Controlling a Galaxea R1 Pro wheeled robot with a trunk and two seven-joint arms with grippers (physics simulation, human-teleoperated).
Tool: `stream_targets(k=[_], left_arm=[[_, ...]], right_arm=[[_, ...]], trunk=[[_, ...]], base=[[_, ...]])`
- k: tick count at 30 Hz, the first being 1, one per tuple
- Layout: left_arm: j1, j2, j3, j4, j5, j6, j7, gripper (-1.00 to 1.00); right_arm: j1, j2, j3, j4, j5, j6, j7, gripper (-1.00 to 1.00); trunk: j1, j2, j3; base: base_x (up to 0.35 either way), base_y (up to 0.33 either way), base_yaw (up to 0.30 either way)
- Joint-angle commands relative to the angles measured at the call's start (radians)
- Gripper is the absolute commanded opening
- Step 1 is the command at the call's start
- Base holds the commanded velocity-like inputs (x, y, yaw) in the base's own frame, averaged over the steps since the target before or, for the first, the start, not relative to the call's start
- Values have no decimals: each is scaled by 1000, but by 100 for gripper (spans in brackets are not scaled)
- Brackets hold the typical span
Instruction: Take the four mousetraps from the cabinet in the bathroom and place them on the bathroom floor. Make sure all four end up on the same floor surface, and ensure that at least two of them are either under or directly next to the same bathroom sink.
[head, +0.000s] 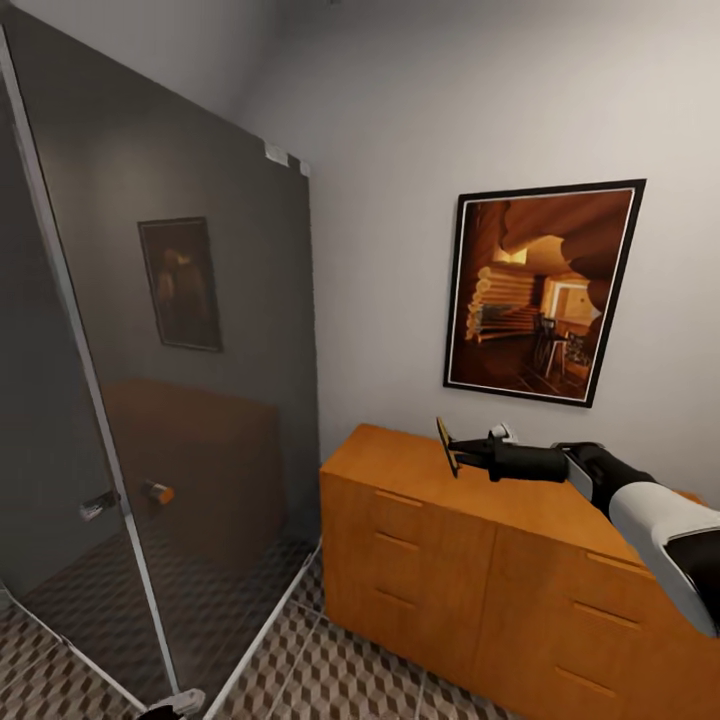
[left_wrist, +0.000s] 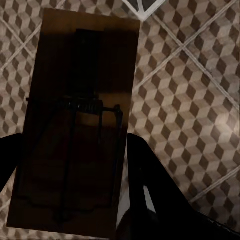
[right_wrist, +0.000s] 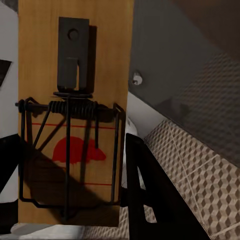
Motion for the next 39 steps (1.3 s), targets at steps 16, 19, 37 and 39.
stream_targets(k=[16, 19, 37, 39], left_arm=[[27, 10, -9, 8, 1, 1, 3, -100], [27, 10, -9, 7, 1, 1, 3, -100], [35, 20, -9, 8, 1, -28, 3, -100], [38, 22, -9, 8, 1, -44, 2, -100]], right_arm=[[29, 1, 10, 104, -5, -41, 2, -100], [35, 3, 10, 116, -4, -51, -48, -100], [186, 70, 11, 125, 4, -106, -427, -100], [208, 71, 11, 125, 12, -123, -451, -100]], trunk=[[0, -1, 0], [0, -1, 0], [0, -1, -18], [0, -1, -21]], base=[[-205, 177, 23], [-39, 34, 2], [-50, 4, 134], [-44, 0, 172]])
